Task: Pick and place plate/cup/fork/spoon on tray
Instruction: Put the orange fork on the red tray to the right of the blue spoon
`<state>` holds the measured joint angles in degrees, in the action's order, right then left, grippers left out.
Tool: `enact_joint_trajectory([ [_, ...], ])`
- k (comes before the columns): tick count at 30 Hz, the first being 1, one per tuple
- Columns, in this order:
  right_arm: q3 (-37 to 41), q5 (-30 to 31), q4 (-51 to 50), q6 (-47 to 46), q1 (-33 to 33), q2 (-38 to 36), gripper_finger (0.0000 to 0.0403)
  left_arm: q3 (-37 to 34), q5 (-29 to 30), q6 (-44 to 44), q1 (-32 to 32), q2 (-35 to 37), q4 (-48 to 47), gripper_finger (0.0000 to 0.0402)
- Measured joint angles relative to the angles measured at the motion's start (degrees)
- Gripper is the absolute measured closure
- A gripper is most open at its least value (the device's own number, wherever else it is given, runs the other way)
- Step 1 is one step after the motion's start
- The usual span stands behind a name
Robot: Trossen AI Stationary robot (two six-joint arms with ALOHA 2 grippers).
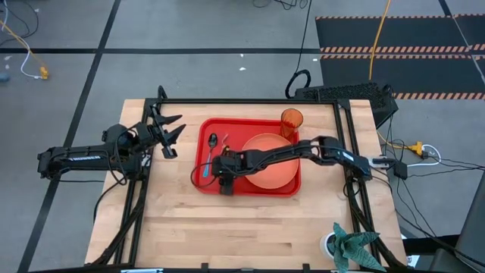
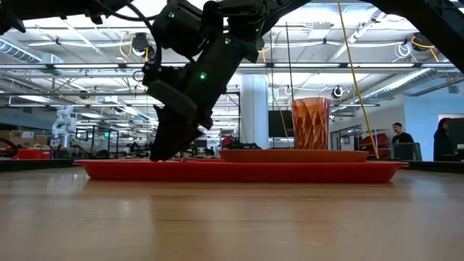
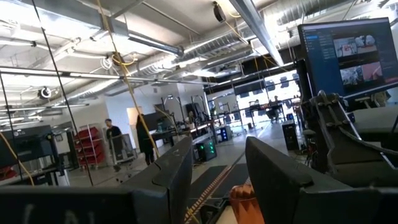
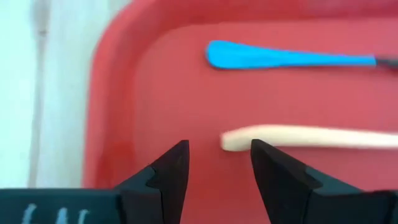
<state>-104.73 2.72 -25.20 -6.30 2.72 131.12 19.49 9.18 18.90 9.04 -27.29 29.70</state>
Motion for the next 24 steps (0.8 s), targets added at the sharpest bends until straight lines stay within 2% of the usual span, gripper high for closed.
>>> enact_joint_trajectory([
  [4, 0.00, 0.37, 0.03, 5.20, 0.46, -0.64, 0.0239, 0.00, -0.01, 0.00, 0.00, 0.00, -0.21, 0.0250],
  [7, 0.07, 3.36, -1.33, 6.21, 0.36, -2.52, 0.0239, 0.00, 0.02, 0.09, -0.01, 0.00, -0.43, 0.0250],
  [14, 0.00, 19.21, -2.44, 6.58, -2.03, -5.82, 0.0239, 0.00, -0.01, 0.11, -0.02, -0.01, -0.40, 0.0250],
  [24, 7.93, 15.02, 7.90, 5.05, -8.50, -5.71, 0.0239, 0.00, -0.01, 0.00, -0.02, -0.02, -0.40, 0.0250],
])
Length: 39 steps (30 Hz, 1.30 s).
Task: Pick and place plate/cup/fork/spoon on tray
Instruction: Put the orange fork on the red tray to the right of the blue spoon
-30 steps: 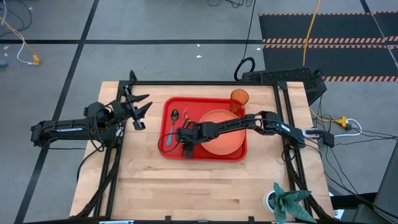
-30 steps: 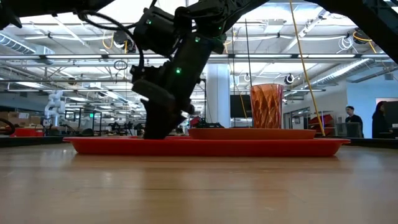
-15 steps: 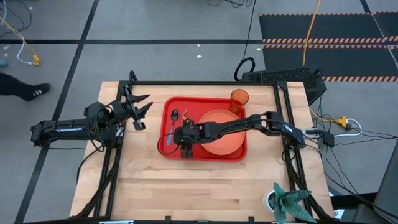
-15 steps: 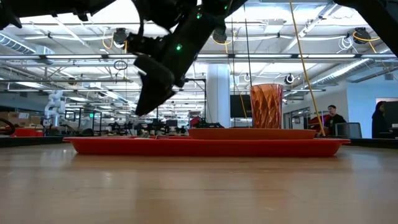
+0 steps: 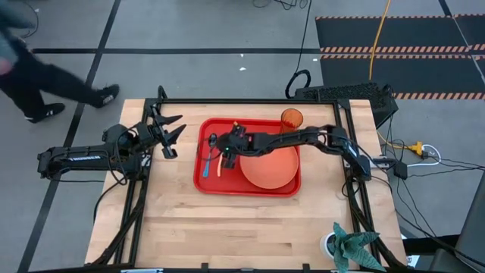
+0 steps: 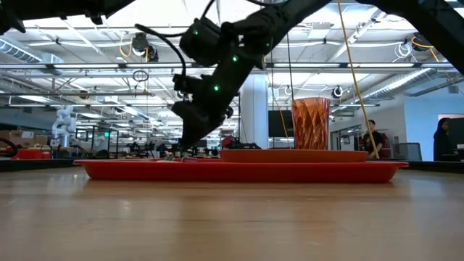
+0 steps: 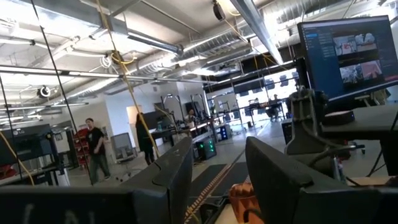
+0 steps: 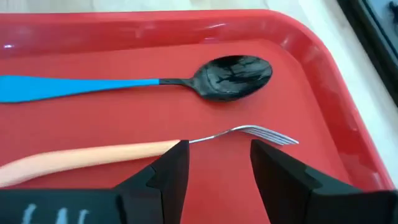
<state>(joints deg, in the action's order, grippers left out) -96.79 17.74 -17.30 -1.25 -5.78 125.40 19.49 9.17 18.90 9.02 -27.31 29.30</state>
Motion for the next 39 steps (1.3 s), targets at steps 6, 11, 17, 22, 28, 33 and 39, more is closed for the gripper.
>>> enact_joint_trajectory([
  [6, 4.33, 0.46, 6.66, 0.27, -1.88, 0.00, 0.0239, 0.00, 0.00, 0.48, 0.00, 0.00, -0.28, 0.0250],
  [11, 8.25, 0.24, 15.07, 0.62, -2.47, -0.04, 0.0239, 0.00, 0.00, 0.48, 0.00, 0.00, -0.34, 0.0250],
  [17, 9.75, 0.06, 16.91, 0.63, -2.47, -0.07, 0.0239, 0.00, 0.00, 1.84, 0.00, 0.00, -0.87, 0.0250],
  [22, 11.51, -1.08, 20.81, 0.17, -2.49, -0.04, 0.0239, 0.00, 0.00, 1.99, 0.00, 0.02, -0.83, 0.0250],
  [28, 13.75, -10.28, 27.02, -7.19, -2.66, 0.38, 0.0239, 0.00, 0.00, 1.99, 0.00, 0.02, -0.85, 0.0250],
  [33, 13.81, -7.47, 27.01, -7.06, -2.66, 0.44, 0.0239, 0.00, 0.00, 1.99, 0.00, 0.00, -0.83, 0.0250],
  [39, 13.81, -7.30, 27.26, -10.35, -3.18, 0.44, 0.0239, 0.00, 0.00, 2.07, 0.00, 0.00, -0.83, 0.0250],
])
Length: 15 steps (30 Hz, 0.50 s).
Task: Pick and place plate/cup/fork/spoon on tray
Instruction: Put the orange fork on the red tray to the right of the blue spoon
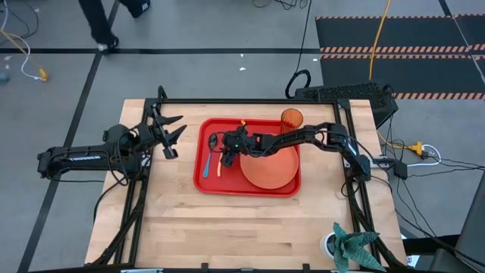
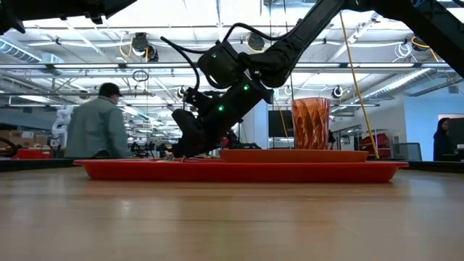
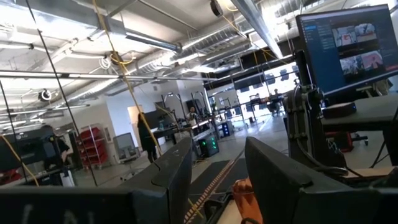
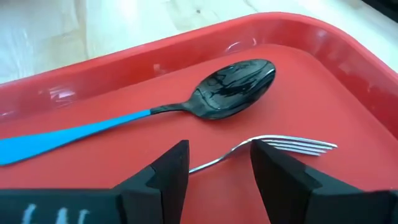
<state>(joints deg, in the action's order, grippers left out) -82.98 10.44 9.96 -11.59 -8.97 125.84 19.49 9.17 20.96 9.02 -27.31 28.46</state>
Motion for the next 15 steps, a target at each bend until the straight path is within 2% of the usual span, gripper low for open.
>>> enact_joint_trajectory([
  [8, -0.04, -0.09, 3.63, -4.66, -0.05, 2.77, 0.0239, 0.00, 0.00, 0.21, -0.02, 0.00, 0.00, 0.0250],
  [15, -0.09, 0.21, 9.19, -3.77, 0.04, 4.39, 0.0239, 0.00, 0.03, 0.47, 0.00, 0.00, -0.37, 0.0250],
])
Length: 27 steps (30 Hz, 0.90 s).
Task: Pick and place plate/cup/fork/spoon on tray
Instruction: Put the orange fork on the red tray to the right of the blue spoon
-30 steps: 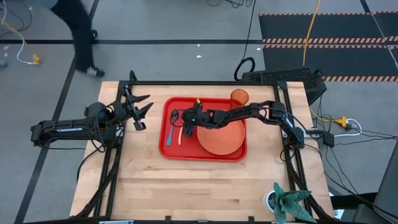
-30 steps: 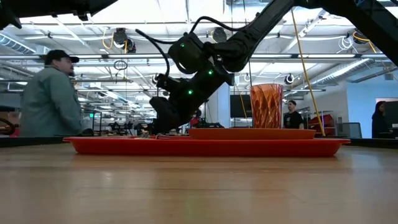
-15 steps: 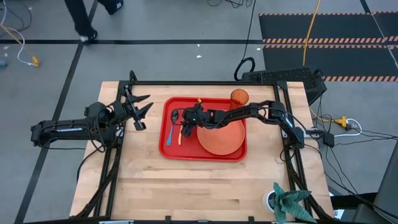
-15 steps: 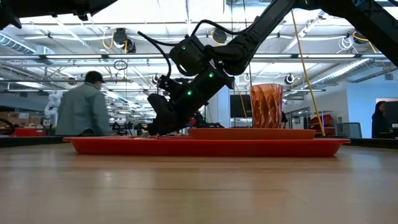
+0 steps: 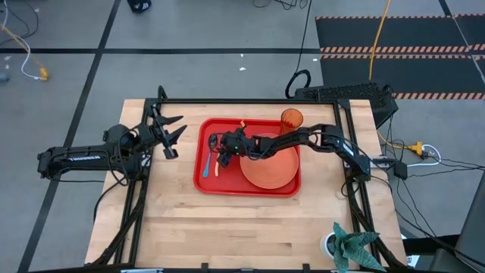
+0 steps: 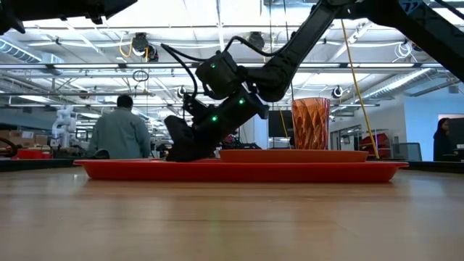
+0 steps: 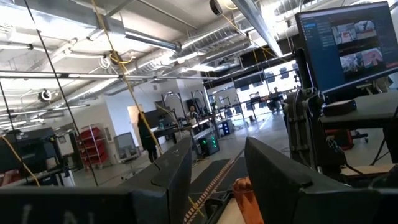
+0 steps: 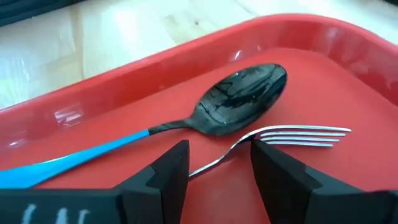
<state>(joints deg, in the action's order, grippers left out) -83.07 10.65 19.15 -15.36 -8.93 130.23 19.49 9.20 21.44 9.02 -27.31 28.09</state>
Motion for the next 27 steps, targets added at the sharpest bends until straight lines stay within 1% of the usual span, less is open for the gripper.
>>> enact_joint_trajectory([
  [3, 0.07, 1.28, 2.18, 1.59, 0.00, 0.02, 0.0239, 0.00, 0.14, 0.45, 0.02, 0.00, -0.13, 0.0250],
  [7, 0.07, -0.46, 5.09, 3.03, 0.10, 0.00, 0.0239, 0.00, 0.41, 0.90, 0.07, 0.00, -0.60, 0.0250],
  [9, 0.07, -0.10, 4.87, 3.12, 0.33, 0.00, 0.0249, 0.00, 0.41, 1.26, 0.07, 0.00, -1.00, 0.0250],
  [12, 0.07, 0.05, 4.62, 3.94, 0.44, 0.00, 0.0290, 0.00, 0.41, 1.41, 0.06, 0.00, -1.00, 0.0250],
  [16, 0.07, -0.01, 3.30, 4.12, 0.42, 0.00, 0.0377, 0.00, 0.41, 1.39, 0.06, 0.00, -1.00, 0.0250],
  [17, 0.07, -0.22, 2.56, 4.92, 0.40, 0.00, 0.0390, 0.00, 0.41, 1.39, 0.04, 0.00, -1.00, 0.0250],
  [22, 0.07, -0.11, 2.04, 8.88, 0.77, 0.00, 0.0402, 0.00, 0.43, 1.38, 0.07, 0.00, -1.01, 0.0250],
  [25, 0.07, -0.13, 3.35, 8.91, 1.03, -0.02, 0.0395, 0.00, 0.43, 1.37, 0.07, 0.00, -1.62, 0.0250],
  [27, 0.08, -0.13, 2.39, 8.92, 1.03, -1.02, 0.0389, 0.00, 0.65, 1.35, 0.05, 0.00, -2.63, 0.0250],
])
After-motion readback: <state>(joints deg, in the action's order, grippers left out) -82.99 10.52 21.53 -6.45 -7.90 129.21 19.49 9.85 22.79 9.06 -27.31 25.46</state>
